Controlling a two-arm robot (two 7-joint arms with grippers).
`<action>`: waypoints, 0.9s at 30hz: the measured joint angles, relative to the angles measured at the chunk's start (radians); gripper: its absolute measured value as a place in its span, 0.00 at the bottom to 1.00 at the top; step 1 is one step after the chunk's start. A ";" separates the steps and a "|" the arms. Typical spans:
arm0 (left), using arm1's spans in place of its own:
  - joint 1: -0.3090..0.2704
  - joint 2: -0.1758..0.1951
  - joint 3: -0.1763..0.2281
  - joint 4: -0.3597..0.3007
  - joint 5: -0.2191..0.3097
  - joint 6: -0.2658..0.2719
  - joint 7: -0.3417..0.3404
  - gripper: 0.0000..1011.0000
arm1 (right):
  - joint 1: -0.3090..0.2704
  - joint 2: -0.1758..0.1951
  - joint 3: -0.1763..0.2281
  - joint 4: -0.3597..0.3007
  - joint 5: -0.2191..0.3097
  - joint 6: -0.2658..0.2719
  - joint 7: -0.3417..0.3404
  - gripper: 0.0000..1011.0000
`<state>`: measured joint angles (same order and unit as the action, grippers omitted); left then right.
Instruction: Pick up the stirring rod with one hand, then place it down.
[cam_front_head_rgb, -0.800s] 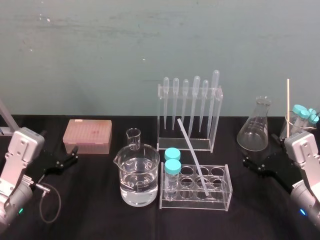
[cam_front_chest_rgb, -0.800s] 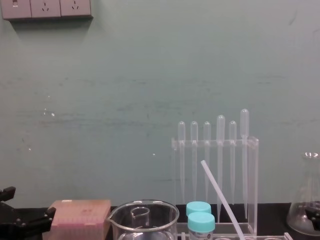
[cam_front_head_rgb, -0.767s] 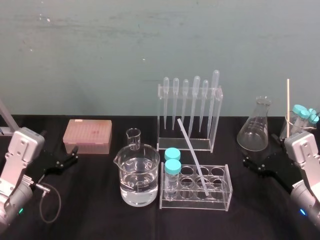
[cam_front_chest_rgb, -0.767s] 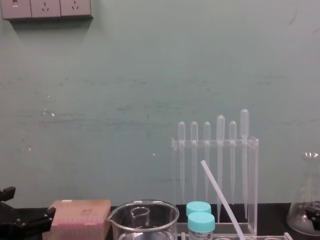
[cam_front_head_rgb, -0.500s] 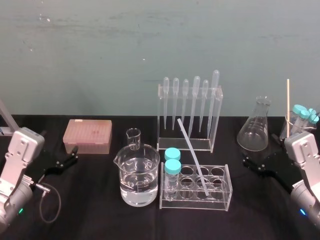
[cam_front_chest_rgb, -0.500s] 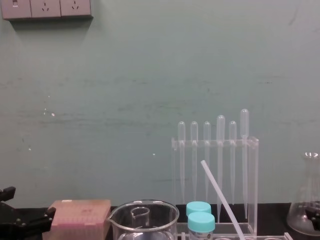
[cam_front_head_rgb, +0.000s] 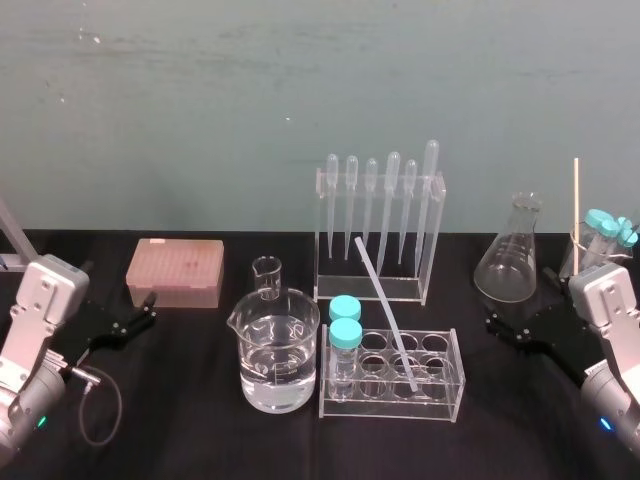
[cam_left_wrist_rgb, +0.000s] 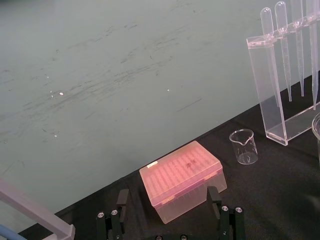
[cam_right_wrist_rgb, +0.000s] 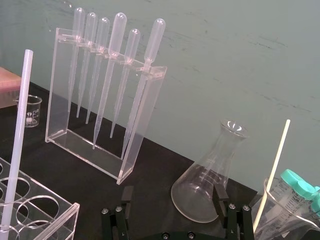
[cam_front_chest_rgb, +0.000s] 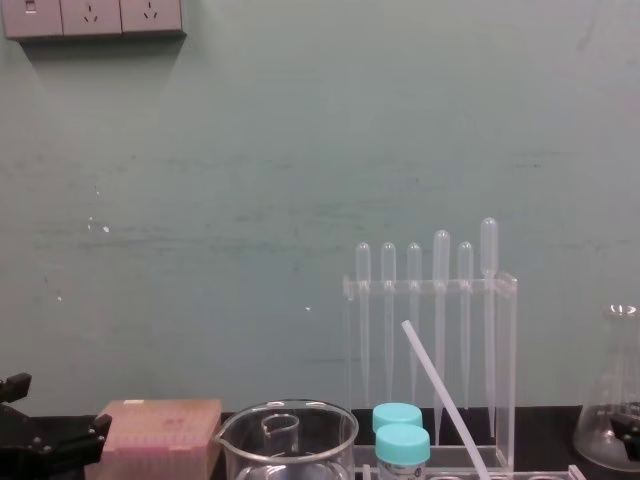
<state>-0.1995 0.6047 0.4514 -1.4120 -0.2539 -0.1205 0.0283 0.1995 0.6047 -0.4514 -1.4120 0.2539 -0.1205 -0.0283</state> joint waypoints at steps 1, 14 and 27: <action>0.000 0.000 0.000 0.000 0.000 0.000 0.000 0.99 | 0.000 0.000 0.000 0.000 0.000 0.000 0.000 0.99; 0.000 0.000 0.000 0.000 0.000 0.000 0.000 0.99 | 0.000 0.000 0.000 0.000 0.000 0.000 0.000 0.99; 0.000 0.000 0.000 0.000 0.000 0.000 0.000 0.99 | 0.000 0.000 0.000 0.000 0.000 0.000 0.000 0.99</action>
<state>-0.1995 0.6047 0.4513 -1.4120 -0.2539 -0.1206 0.0283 0.1995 0.6047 -0.4514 -1.4120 0.2539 -0.1205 -0.0282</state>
